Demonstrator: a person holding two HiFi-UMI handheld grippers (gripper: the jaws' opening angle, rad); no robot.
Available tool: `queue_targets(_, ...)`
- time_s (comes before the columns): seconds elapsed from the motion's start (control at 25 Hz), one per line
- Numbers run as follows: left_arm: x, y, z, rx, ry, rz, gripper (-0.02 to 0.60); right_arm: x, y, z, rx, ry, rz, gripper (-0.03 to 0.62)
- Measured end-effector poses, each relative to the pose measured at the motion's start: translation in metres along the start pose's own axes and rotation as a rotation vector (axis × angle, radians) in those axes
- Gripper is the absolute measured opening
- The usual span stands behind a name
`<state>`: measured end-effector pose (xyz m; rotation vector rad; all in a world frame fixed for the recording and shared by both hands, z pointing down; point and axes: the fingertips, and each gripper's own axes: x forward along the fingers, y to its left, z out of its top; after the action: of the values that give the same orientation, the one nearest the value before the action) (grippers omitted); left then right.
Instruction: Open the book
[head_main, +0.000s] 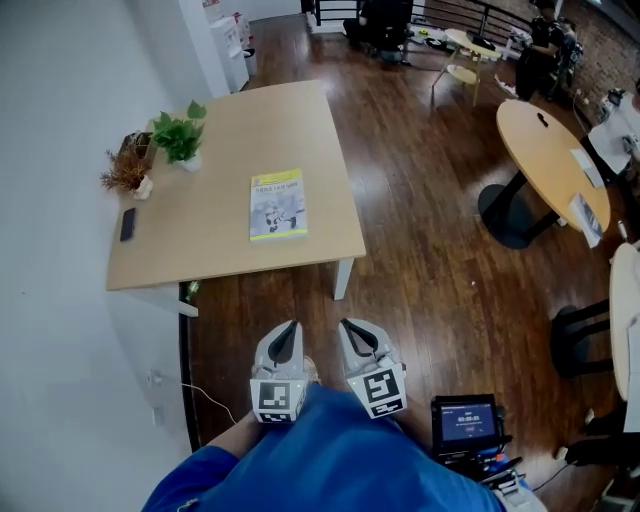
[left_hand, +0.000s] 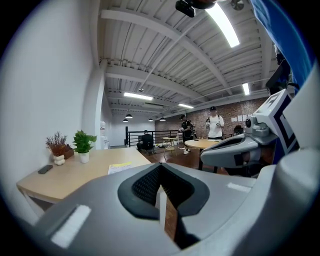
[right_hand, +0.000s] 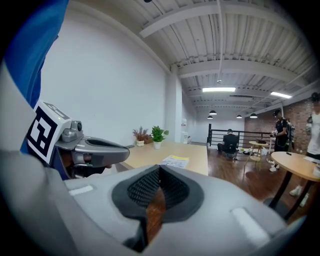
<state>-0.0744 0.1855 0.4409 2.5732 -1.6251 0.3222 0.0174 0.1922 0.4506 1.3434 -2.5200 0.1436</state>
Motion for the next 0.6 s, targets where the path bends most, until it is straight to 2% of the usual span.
queue_targets(0.24,0.038,0.052,0.004,-0.006,0.004,-0.025,0.008,0.061,-0.007,0.022,-0.008,0.004,-0.025,0.003)
queue_targets(0.44,0.060,0.084,-0.001,0.000,0.022,-0.064,0.008,0.099,-0.008,0.022,0.006,0.040,-0.055,0.003)
queue_targets(0.6,0.073,0.108,-0.011,-0.002,0.026,-0.067,0.008,0.124,-0.008,0.024,0.009,0.055,-0.069,0.003)
